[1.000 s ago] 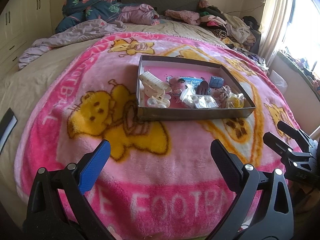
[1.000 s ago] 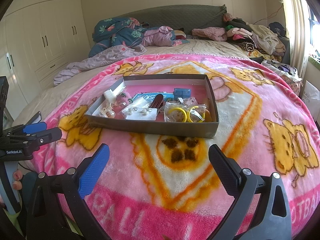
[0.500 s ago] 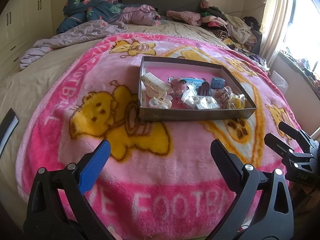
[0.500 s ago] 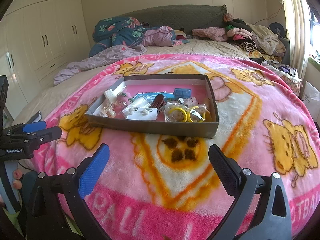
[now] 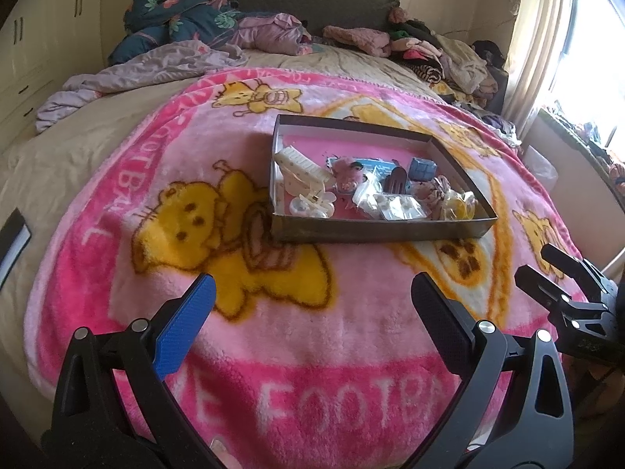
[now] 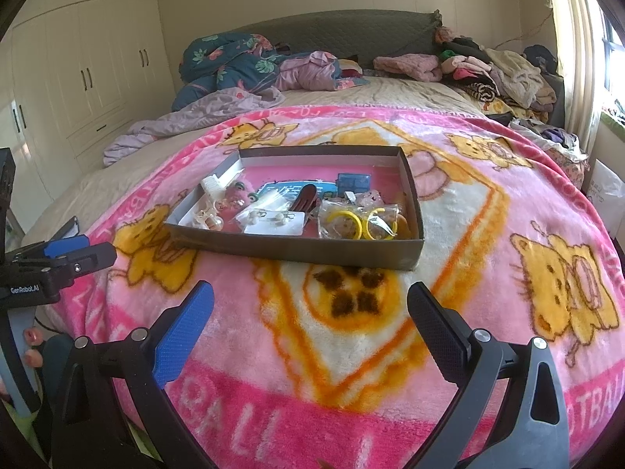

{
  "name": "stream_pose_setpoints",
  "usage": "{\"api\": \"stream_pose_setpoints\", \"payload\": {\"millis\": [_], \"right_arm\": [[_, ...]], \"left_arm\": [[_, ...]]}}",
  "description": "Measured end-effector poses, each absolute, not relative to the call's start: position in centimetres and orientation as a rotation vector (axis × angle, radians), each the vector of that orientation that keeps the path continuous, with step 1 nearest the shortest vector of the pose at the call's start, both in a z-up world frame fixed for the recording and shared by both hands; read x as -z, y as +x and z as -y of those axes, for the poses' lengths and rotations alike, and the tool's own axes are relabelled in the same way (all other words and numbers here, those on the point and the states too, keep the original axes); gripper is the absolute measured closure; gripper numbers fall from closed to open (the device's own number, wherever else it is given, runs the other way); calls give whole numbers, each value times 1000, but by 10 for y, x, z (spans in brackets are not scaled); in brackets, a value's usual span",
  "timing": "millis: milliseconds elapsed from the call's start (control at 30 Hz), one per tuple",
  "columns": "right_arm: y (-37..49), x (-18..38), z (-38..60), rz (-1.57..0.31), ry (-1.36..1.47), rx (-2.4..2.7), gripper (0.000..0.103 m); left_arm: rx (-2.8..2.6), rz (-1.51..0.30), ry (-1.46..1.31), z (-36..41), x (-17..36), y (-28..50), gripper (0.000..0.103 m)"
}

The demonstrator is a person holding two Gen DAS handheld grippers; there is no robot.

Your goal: Organize jewelry

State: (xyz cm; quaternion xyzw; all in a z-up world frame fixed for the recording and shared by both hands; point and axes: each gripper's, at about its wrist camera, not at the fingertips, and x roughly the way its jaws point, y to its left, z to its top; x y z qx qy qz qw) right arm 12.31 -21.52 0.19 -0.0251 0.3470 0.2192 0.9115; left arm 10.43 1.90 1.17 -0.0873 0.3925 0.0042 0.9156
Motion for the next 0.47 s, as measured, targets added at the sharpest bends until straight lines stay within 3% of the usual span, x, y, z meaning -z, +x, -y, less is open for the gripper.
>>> {"api": "stream_pose_setpoints", "payload": {"millis": [267, 467], "right_arm": [[151, 6, 247, -713, -32, -368, 7], [233, 34, 324, -742, -79, -64, 7]], "left_arm": [[-155, -846, -210, -59, 11, 132, 11], [-421, -876, -220, -158, 45, 180, 11]]}}
